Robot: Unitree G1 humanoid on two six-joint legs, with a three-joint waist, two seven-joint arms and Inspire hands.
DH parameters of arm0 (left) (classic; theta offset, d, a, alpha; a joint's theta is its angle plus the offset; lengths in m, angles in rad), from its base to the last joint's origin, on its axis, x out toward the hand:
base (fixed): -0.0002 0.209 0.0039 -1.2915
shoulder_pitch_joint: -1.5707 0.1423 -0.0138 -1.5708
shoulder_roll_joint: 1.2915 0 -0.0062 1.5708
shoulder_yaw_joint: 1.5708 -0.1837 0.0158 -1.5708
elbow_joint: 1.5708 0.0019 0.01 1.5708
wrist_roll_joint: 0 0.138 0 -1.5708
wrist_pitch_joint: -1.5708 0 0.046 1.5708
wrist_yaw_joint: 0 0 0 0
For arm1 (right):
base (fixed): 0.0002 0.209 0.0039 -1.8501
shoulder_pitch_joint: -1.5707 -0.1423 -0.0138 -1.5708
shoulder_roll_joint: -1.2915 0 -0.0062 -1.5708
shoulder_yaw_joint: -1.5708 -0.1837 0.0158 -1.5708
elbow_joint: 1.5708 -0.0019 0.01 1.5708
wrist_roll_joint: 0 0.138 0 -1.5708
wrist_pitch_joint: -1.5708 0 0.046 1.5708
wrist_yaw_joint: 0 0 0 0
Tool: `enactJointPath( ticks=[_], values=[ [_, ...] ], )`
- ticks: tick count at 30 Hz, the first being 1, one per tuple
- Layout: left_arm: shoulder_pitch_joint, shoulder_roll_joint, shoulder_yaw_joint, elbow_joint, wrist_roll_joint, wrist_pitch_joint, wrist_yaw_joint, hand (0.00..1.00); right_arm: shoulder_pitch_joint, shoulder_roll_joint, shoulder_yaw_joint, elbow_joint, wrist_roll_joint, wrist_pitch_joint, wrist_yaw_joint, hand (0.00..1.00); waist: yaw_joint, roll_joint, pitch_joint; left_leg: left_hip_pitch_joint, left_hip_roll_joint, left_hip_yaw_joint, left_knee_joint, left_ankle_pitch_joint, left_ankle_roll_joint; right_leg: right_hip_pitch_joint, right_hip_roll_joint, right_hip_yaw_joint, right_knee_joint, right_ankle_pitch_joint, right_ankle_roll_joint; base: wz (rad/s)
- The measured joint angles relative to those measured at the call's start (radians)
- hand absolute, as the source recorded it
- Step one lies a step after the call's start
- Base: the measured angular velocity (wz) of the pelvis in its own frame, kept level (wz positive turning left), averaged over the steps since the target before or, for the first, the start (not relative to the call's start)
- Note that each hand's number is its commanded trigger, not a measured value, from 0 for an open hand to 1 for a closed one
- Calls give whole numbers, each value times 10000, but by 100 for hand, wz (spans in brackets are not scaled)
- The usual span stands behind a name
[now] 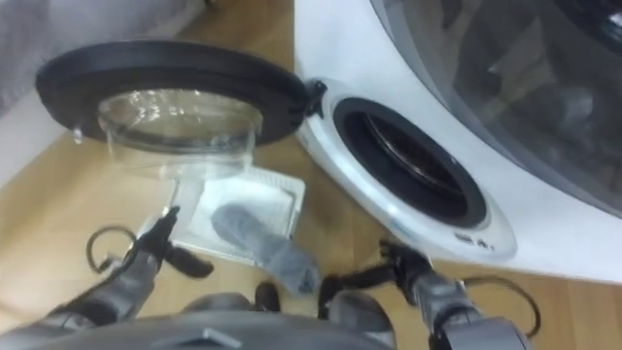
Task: Put towel into washing machine
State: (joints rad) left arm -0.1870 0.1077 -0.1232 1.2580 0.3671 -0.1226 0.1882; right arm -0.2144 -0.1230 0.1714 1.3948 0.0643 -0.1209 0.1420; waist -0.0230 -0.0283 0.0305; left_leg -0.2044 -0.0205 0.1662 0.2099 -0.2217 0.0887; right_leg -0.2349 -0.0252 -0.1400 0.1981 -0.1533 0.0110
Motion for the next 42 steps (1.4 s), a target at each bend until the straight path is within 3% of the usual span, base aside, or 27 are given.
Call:
enactJointPath(
  ticks=[1, 3, 6, 7, 8, 9, 10, 11, 12, 14, 16, 20, 22, 24, 27, 30, 36, 42],
  values=[
    [-122, -23, 0, 22, 2, -35, 10, 0, -56, 0, 39, 28, -5, 4, -22, 0, 2, 5, 16, -123, 12, -1, 37, 1, -1, -134, 6, 8, 67, 0, 0, -8],
    [-670, -85, -6, 278, 195, -208, 122, 0, -326, 18, 44, -6, -3, -5, -251, 0, -6, 47, 170, -504, 59, -27, 201, 2, -3, -581, 27, 2, 325, 9, -15, -13],
    [-1162, -31, -270, 427, 474, -292, 351, 0, -674, 69, 200, -75, 38, 4, -560, 0, -251, 109, 242, -1366, 66, -307, 929, 1, -6, -1231, -74, 28, 729, 30, -52, -7],
    [-1277, -17, -350, 430, 539, -292, 394, 0, -752, 76, 288, -96, 42, 4, -632, 0, -326, 134, 299, -1587, 73, -336, 1203, 1, -6, -1388, -116, 59, 914, 27, -57, 17],
    [-1462, -10, -450, 439, 600, -317, 437, 0, -858, 90, 435, -188, 46, -1, -765, 0, -460, 142, 429, -2194, 86, -276, 2134, 12, -26, -1686, -186, 326, 1324, 12, -85, 43],
    [-1769, 0, -628, 468, 590, -373, 494, 0, -987, 144, 435, -265, 58, -29, -906, 0, -574, 7, 650, -3137, 64, -230, 3079, 78, -285, -1821, -257, 1159, 1509, -33, -92, 48],
    [-2004, -19, -773, 431, 590, -421, 519, 0, -1003, 149, 404, -272, 99, -70, -976, 0, -576, 68, 617, -3508, 79, -284, 2541, 202, -310, -2059, -242, 1358, 1618, -34, -90, 50],
    [-2419, -47, -1054, 433, 612, -444, 564, 0, -977, 85, 359, -302, 97, -68, -1060, 0, -568, 206, 622, -4163, 430, -235, 1481, 1060, -155, -2706, -110, 1347, 2224, -228, 79, 23],
    [-2633, -37, -1281, 446, 649, -501, 662, 0, -1046, 174, 343, -411, 103, 22, -1092, 0, -467, 29, 628, -4571, 434, 367, 1870, 1042, -106, -3458, -254, 1284, 2879, -581, 240, 17],
    [-2813, -7, -1349, 565, 863, -527, 781, 0, -1109, 191, 333, -774, 104, 94, -1083, 0, -369, -5, 619, -5083, 433, 515, 2233, 1020, -72, -4142, -440, 1011, 3117, -654, 254, -16],
    [-2845, 35, -1374, 526, 1073, -526, 985, 0, -1131, 191, 427, -1168, 89, 98, -1185, 0, -249, -24, 626, -5518, 418, 468, 2713, 962, -9, -4817, -465, 937, 2861, -347, 132, -41],
    [-2988, 333, -1318, 467, 1072, -484, 1380, 0, -1215, 211, 830, -1992, 114, 121, -1396, 0, -539, 16, 620, -6458, 511, 319, 3700, 768, -155, -5960, -651, 557, 4181, -522, -294, -16],
    [-3180, 398, -1552, 449, 1080, -484, 1516, 0, -1221, 202, 1034, -2168, 207, 122, -1425, 0, -707, 14, 621, -6951, 663, 204, 4225, 634, -280, -6427, -545, 553, 4703, -688, -410, 14],
    [-3571, 470, -1869, 412, 1080, -485, 1593, 0, -1335, 133, 1248, -2319, 517, 120, -1435, 0, -802, 23, 635, -7636, 873, 192, 4968, 197, -243, -7190, -394, 546, 5489, -920, -544, -4],
    [-3804, 367, -2240, 339, 1493, -528, 1727, 0, -1311, 112, 1521, -2659, 1015, 64, -1418, 0, -934, 66, 647, -8296, 1174, 213, 5728, -25, -257, -7858, -266, 594, 6145, -1008, -608, -24],
    [-3873, 425, -2667, 101, 1717, -518, 1761, 0, -1188, 77, 1766, -3073, 1666, -117, -1392, 0, -1163, 116, 630, -8776, 1308, 201, 6135, -37, -241, -8324, -235, 550, 6469, -1014, -648, -11],
    [-3911, 748, -3741, -239, 2192, -558, 1791, 0, -1252, 47, 2009, -3170, 2693, -367, -1117, 0, -1426, 183, 618, -9521, 1333, 207, 6598, -73, -190, -9090, -219, 597, 6933, -896, -678, -4],
    [-4010, 717, -4196, -243, 2841, -571, 1792, 0, -1316, -18, 2219, -3089, 3256, -548, -925, 0, -1439, 188, 618, -9776, 1328, 234, 6951, -273, -171, -9393, -239, 670, 7320, -1057, -670, 1]
  ],
)
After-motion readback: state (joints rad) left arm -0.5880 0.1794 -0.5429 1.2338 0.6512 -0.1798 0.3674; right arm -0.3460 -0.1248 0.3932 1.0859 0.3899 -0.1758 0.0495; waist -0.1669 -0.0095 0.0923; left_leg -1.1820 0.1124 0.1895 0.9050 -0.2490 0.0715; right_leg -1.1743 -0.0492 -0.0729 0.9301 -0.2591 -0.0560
